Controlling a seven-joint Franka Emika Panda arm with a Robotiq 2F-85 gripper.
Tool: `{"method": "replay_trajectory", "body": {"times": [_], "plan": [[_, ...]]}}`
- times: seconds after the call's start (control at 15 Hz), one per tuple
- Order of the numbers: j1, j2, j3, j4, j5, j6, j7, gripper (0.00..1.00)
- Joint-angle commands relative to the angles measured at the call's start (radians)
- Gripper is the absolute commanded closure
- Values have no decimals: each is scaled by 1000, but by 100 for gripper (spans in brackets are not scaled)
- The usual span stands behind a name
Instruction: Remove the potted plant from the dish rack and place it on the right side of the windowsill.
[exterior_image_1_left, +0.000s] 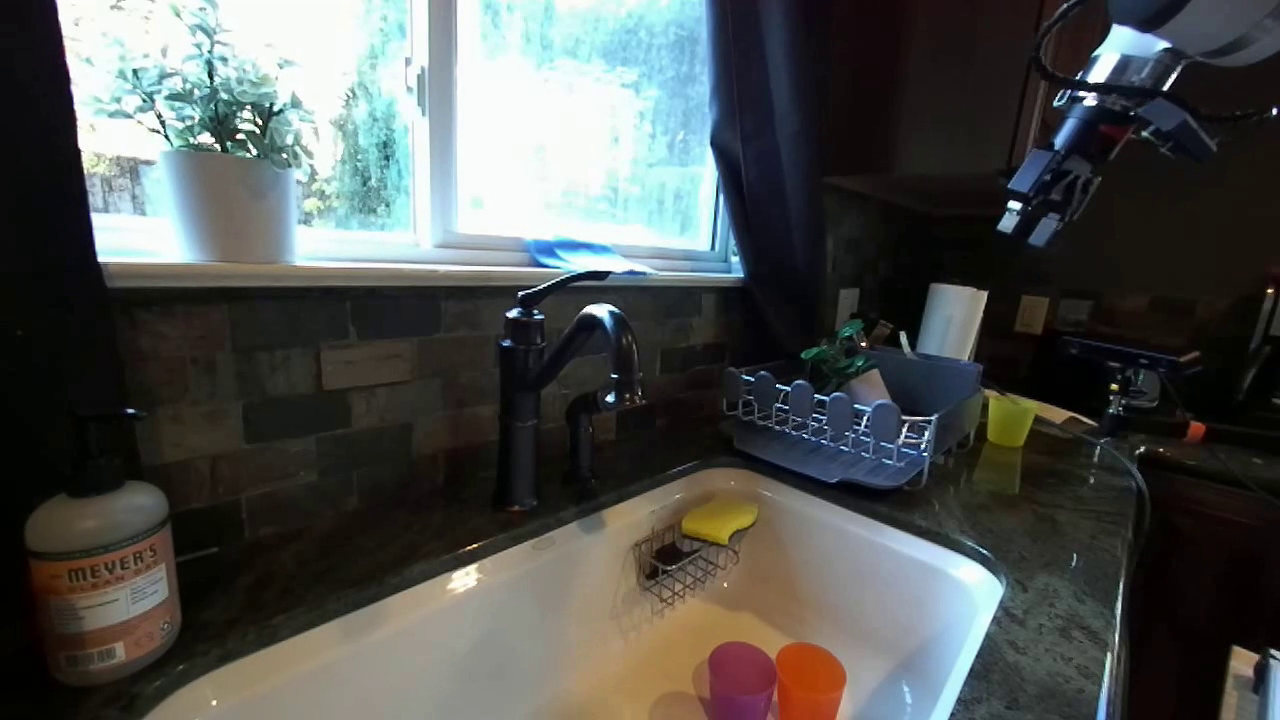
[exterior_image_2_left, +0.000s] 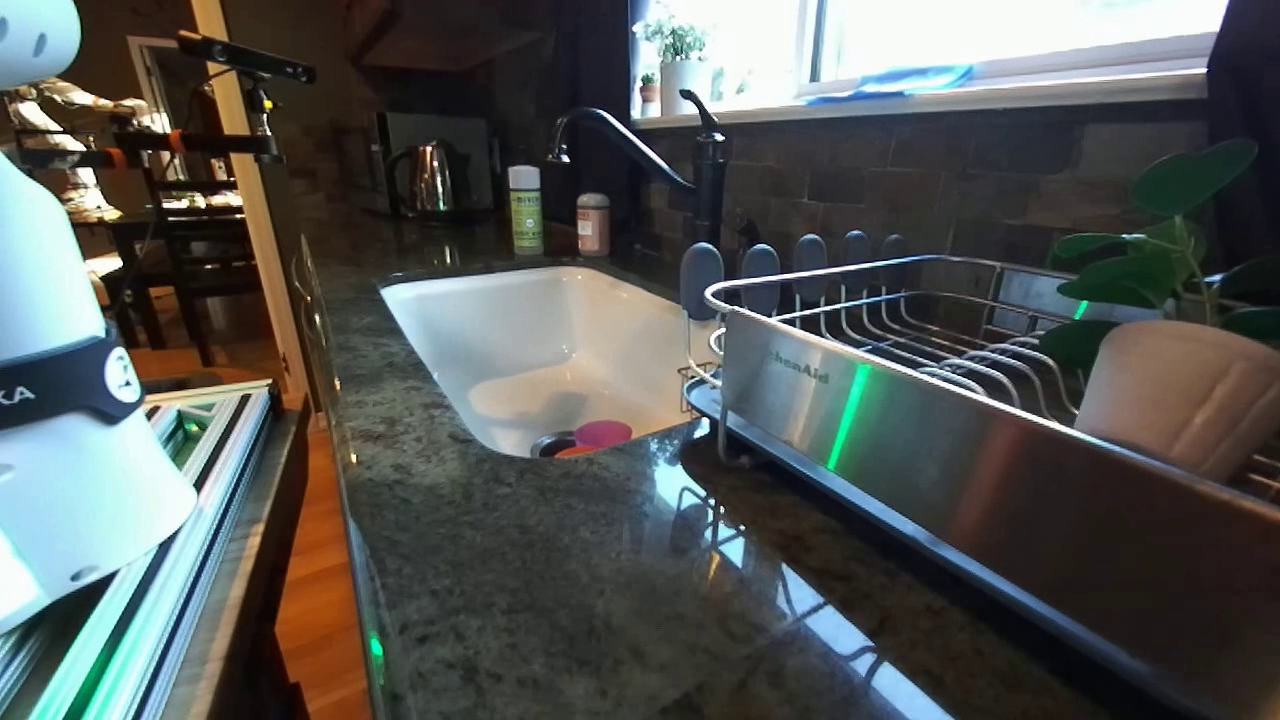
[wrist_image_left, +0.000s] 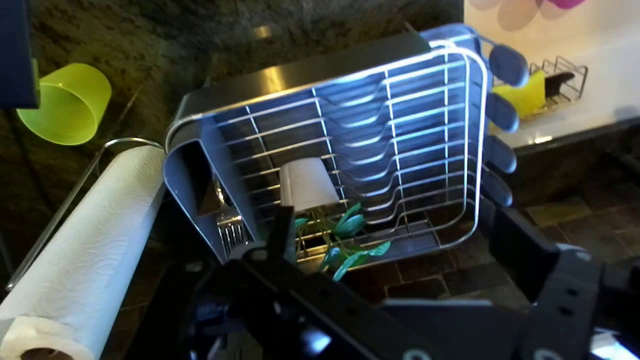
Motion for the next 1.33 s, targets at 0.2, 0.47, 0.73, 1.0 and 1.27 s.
{"method": "replay_trajectory", "body": {"times": [0.2, 0.47, 0.73, 1.0, 1.27], "plan": [[-37, 83, 29, 64, 83, -4, -3, 0], [-38, 85, 28, 67, 84, -5, 0, 0], [-79, 234, 34, 151, 146, 18, 196, 0], [-118, 460, -7, 258, 267, 73, 250, 0], [-182, 656, 41, 371, 360, 81, 391, 0]]}}
